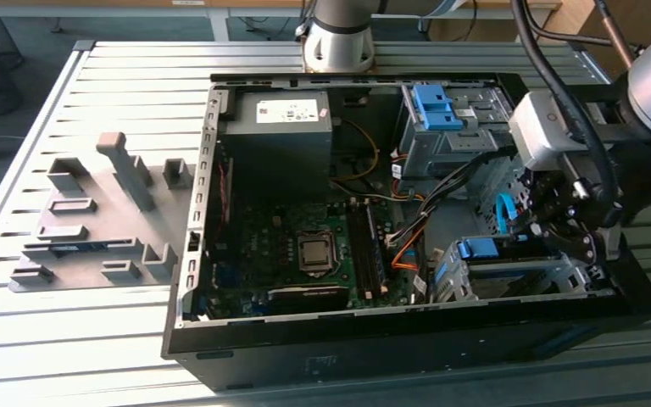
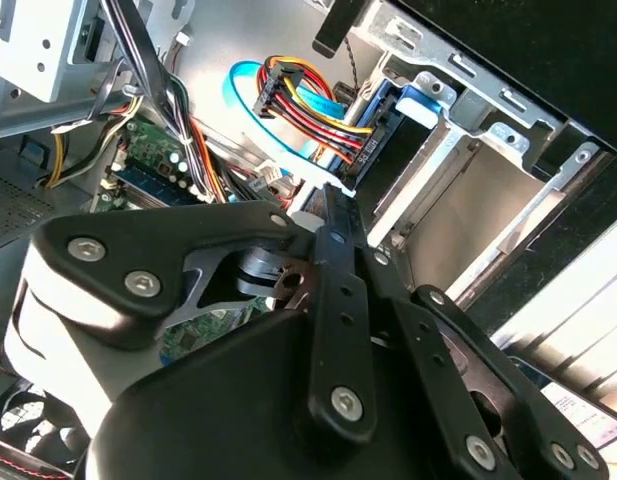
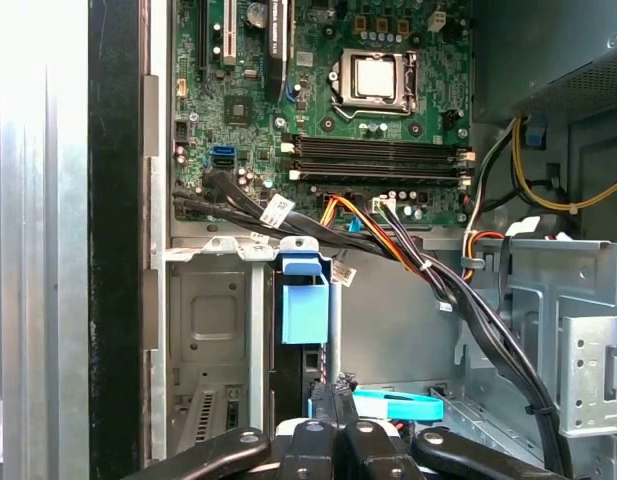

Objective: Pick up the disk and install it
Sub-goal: 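Insert the second disk wire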

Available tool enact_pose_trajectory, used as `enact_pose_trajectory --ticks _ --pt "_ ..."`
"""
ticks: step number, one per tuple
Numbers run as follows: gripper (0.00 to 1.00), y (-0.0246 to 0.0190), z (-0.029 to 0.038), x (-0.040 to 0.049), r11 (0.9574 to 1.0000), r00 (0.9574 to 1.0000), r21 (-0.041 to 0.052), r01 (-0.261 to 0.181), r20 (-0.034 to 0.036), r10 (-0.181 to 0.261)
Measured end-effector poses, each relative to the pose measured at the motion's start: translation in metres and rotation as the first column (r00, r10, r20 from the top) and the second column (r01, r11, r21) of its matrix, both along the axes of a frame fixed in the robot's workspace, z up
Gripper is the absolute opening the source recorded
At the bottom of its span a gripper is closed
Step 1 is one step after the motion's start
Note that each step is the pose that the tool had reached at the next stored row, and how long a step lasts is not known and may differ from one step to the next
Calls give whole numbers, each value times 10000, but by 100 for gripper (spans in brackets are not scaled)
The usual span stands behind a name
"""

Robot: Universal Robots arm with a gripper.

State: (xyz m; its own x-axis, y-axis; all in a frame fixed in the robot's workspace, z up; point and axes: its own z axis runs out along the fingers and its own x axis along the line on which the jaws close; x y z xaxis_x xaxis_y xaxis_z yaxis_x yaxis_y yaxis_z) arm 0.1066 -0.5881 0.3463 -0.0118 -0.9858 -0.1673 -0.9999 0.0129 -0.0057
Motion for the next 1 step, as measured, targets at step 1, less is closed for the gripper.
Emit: enact_pose_trajectory --ticks 1 --pt "11 0 0 0 10000 10000 0 0 0 0"
